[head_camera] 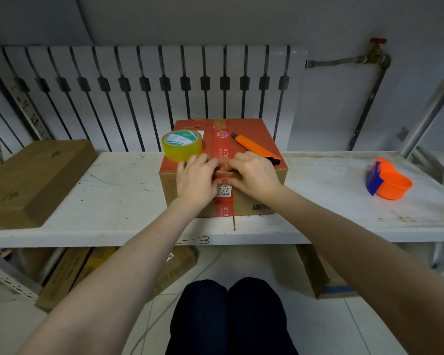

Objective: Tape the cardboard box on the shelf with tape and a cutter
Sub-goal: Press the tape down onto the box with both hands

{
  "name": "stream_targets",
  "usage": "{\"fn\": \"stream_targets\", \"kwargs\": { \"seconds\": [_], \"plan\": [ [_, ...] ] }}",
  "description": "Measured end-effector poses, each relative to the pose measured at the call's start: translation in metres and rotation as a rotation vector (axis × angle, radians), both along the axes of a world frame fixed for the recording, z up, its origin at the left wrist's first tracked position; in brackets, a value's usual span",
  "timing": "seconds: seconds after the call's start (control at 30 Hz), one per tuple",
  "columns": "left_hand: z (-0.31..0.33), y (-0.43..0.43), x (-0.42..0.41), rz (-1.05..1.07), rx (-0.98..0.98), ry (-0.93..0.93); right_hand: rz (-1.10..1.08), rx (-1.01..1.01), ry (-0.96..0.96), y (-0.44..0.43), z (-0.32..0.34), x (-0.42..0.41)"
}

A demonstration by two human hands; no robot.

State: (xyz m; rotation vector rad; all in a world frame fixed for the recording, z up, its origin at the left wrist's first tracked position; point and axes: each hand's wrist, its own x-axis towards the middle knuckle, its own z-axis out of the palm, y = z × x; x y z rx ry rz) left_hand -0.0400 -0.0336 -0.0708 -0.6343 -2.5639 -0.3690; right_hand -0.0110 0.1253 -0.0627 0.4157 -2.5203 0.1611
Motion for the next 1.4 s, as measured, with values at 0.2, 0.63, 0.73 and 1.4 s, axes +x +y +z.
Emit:
{"fn": "stream_targets", "kwargs": {
  "seconds": [0.2, 0.63, 0.73, 1.4],
  "plan": [
    [-0.001, -0.002, 0.0, 0.01, -0.054, 0.048, 0.034, -0.122, -0.091, 0.009, 0.004, 0.002],
    [-0.008, -0.01, -0.004, -0.05, -0.121, 0.107, -0.01, 0.065, 0.007, 0.01, -0.017, -0.005],
    [-0.008, -0.011, -0.006, -0.062, -0.122, 0.11, 0.003, 0.002, -0.043, 0.012, -0.01, -0.005],
    [-0.009, -0.021, -0.007, -0.112, -0.293, 0.156, -0.215, 0.1, 0.048, -0.018, -0.006, -0.009]
  ]
}}
